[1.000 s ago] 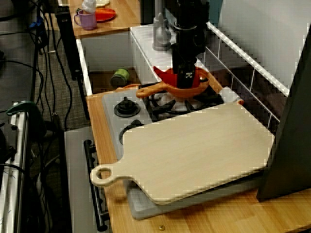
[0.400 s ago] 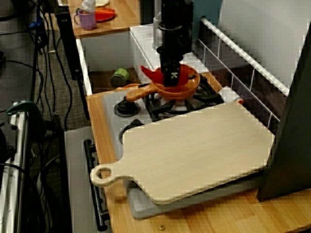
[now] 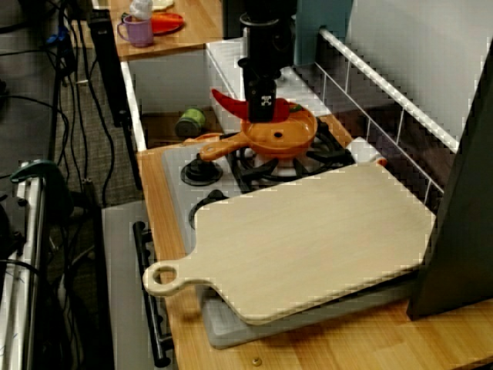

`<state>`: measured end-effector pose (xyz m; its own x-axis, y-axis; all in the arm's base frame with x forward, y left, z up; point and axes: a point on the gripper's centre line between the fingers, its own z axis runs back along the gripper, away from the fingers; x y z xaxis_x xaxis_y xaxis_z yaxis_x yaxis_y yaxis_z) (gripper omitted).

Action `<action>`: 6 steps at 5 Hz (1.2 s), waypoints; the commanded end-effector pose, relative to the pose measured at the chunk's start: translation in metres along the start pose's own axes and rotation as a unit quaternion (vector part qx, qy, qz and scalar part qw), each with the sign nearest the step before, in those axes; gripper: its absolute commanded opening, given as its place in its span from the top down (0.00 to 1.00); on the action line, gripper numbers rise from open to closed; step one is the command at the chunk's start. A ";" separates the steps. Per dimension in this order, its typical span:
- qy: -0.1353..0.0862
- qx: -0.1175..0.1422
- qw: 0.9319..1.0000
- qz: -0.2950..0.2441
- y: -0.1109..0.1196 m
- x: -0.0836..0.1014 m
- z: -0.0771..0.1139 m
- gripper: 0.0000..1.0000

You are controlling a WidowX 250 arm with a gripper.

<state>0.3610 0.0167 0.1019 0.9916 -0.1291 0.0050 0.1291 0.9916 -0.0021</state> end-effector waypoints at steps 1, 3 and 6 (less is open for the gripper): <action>-0.040 0.003 0.999 0.000 -0.020 0.003 0.054 1.00; -0.020 0.016 1.000 0.011 -0.070 -0.008 0.059 1.00; -0.008 -0.004 1.000 0.026 -0.108 -0.023 0.067 1.00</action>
<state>0.3224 -0.0894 0.1486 0.9963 -0.0781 -0.0351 0.0780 0.9969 -0.0042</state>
